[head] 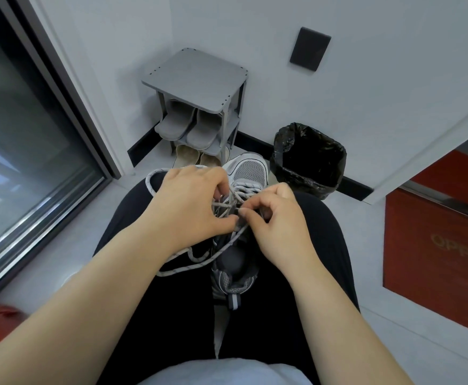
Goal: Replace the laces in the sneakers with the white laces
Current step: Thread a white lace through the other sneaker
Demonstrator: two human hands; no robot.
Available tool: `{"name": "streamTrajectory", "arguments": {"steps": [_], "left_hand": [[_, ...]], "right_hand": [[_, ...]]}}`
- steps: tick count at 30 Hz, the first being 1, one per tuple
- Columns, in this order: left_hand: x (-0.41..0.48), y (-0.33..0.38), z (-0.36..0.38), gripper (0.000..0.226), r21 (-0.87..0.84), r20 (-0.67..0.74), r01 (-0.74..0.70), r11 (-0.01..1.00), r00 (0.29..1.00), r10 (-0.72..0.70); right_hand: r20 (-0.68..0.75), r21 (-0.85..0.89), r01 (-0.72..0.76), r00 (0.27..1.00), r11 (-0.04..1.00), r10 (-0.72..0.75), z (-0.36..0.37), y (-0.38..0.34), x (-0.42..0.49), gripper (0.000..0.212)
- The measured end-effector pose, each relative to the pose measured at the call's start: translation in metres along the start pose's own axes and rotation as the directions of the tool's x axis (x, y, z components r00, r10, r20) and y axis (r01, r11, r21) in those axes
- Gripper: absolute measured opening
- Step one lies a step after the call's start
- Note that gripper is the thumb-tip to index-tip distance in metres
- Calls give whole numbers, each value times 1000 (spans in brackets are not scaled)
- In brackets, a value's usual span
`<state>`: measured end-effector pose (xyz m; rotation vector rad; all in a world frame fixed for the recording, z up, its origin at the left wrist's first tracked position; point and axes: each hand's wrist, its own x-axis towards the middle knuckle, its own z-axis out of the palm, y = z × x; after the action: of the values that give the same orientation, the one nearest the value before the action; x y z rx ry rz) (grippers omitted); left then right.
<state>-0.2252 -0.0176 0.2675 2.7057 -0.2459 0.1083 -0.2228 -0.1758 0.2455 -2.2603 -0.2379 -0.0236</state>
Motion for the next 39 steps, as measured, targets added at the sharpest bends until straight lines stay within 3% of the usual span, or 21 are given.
{"name": "streamTrajectory", "arguments": {"steps": [4,7,10,12,14,17,18,20,22,24,26,29,32,34,36,37,39], "left_hand": [[-6,-7,1,51,28,-103,30,999,994,-27],[-9,-8,5,66,74,-167,12,997,986,1],[-8,-9,7,80,89,-133,12,996,991,0],[-6,-11,6,87,95,-88,19,995,996,-11],[-6,-12,6,89,98,-42,19,995,999,-15],[-4,-14,6,92,80,-1,33,996,999,-34],[-3,-15,5,94,77,12,34,996,999,-35],[-2,-16,6,99,79,33,25,997,999,-27],[-1,-16,6,100,81,32,11,997,999,-14],[-2,-15,7,99,84,20,-4,996,1000,2],[-4,-13,7,95,86,22,-21,996,1000,19],[-4,-13,6,85,61,22,-22,998,1000,20],[-3,-15,6,76,29,18,-14,999,1000,13],[-3,-15,6,68,11,16,-12,1000,1000,11],[-3,-15,7,59,-9,22,-7,1000,1000,8],[-3,-15,7,54,-18,27,-7,1000,1000,7],[-3,-16,7,46,-39,31,-9,999,999,10]], "right_hand": [[-114,71,-8,993,997,17,-16,4,-7,17],[-172,346,-73,975,935,140,-28,4,-7,24],[55,649,-154,986,745,156,-22,-6,-11,21],[157,585,-144,986,798,63,-16,-12,-13,21],[82,575,-51,997,816,4,-23,-12,-8,19],[-165,765,60,981,641,105,-54,-13,3,13],[-216,753,82,968,653,128,-61,-13,5,12],[-223,459,79,974,885,29,-60,-15,5,11],[16,9,67,998,998,-67,-40,-14,3,12],[169,-200,83,984,976,-49,-19,-11,0,10],[151,-202,88,987,975,-58,-9,-8,0,9],[46,-30,90,995,995,-89,-13,-8,-2,5],[-197,214,94,979,972,-52,-38,-15,-3,21],[-355,511,133,932,849,68,-60,-21,-3,20],[-303,833,144,926,535,223,-72,-31,-5,18],[-253,912,145,934,383,251,-72,-35,-6,19],[-224,965,171,931,198,289,-71,-43,-8,20]]}}
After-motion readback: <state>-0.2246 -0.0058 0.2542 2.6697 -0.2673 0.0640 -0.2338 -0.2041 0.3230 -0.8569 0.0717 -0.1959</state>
